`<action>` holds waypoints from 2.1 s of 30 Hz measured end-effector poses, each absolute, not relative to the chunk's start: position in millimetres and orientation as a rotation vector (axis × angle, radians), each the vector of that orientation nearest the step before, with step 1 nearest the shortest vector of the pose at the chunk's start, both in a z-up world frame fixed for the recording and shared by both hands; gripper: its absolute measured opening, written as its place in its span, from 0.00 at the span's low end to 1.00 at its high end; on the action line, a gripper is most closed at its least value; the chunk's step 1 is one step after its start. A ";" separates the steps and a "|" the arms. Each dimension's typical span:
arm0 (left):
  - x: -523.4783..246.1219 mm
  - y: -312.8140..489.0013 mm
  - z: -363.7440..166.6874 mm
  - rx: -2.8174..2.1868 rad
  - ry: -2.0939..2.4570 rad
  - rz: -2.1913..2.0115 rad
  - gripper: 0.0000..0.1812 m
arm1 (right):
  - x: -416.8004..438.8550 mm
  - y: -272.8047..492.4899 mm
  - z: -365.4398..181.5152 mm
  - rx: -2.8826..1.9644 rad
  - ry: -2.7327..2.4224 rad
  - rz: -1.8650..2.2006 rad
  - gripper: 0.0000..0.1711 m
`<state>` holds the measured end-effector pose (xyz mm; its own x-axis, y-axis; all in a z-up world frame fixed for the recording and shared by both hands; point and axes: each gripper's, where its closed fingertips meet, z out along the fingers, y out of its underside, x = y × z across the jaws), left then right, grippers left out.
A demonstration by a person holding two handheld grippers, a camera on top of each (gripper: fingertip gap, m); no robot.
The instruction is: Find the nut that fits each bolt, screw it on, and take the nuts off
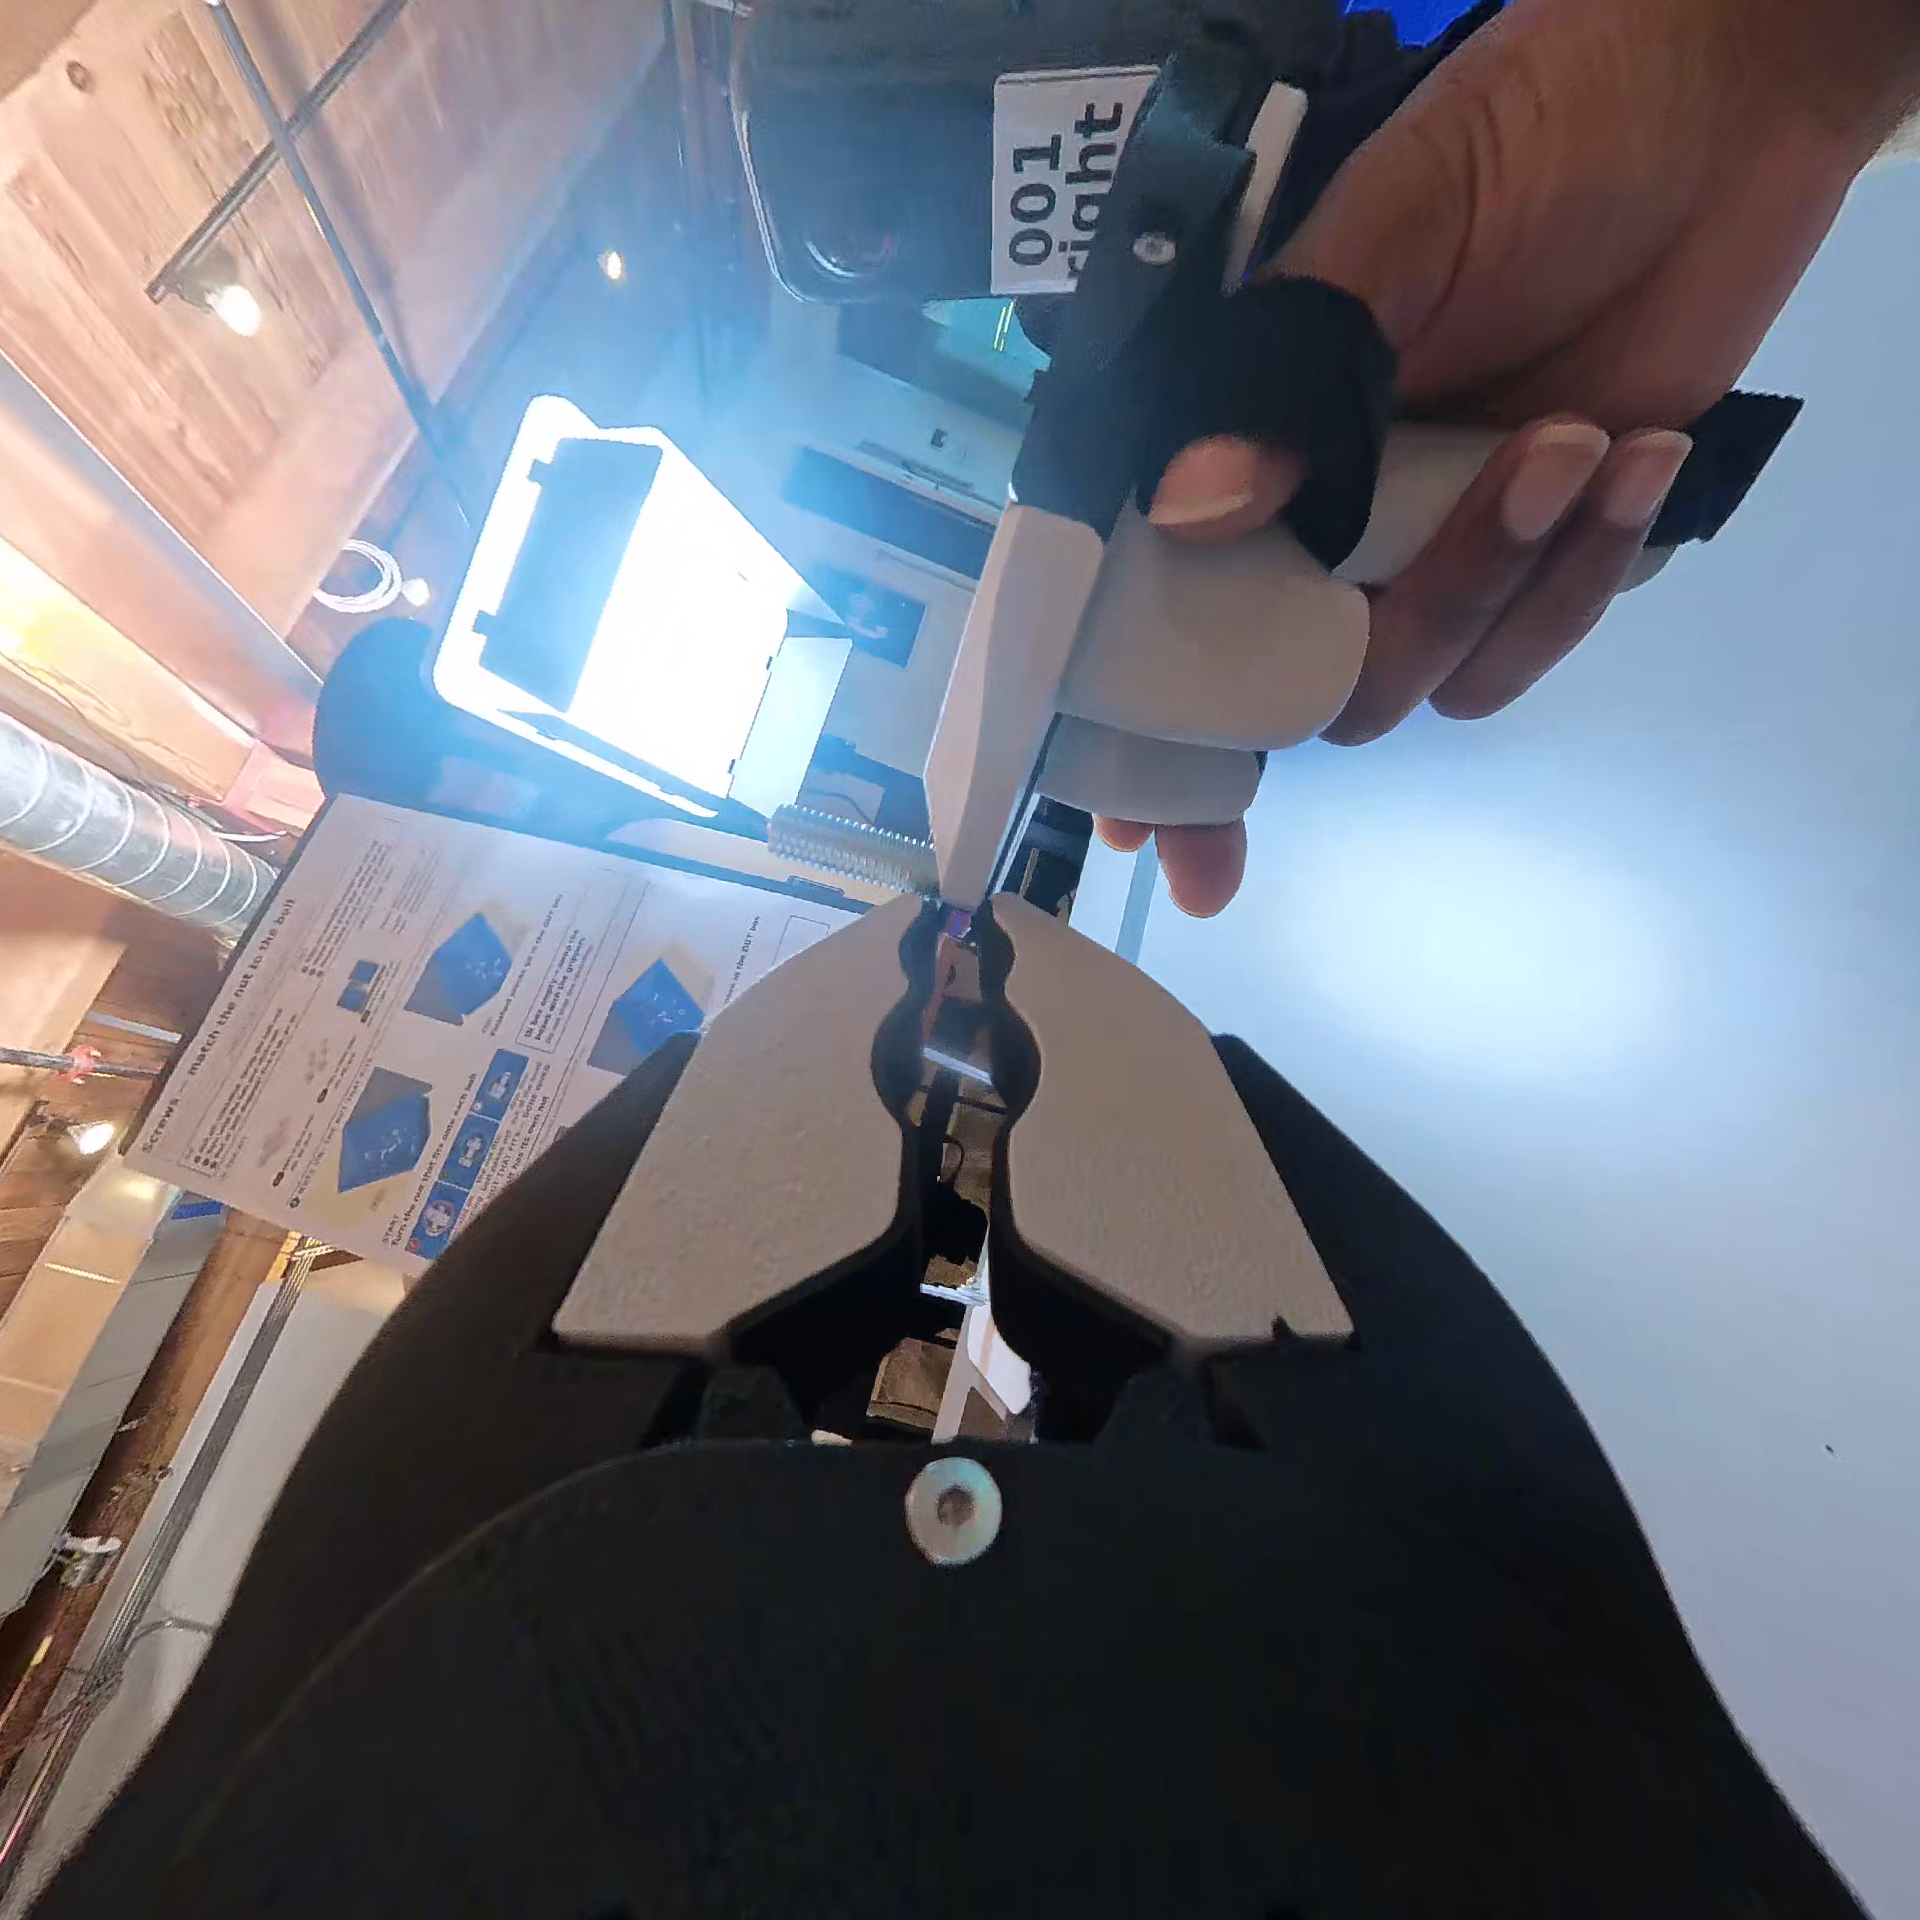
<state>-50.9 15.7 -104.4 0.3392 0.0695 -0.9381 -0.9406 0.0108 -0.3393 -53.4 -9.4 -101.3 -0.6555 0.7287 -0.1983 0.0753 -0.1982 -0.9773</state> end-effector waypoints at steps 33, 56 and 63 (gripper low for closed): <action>-22.2 -15.3 -96.9 -1.486 0.616 -0.427 0.05 | -43.9 -38.6 -128.7 -0.744 -1.750 1.643 0.17; -22.0 -12.5 -98.9 -1.494 0.601 -0.425 0.05 | -47.0 -37.5 -130.7 -0.748 -1.734 1.562 0.11; -22.1 -11.8 -97.1 -1.487 0.591 -0.424 0.05 | -47.2 -36.2 -128.7 -0.761 -1.707 1.552 0.11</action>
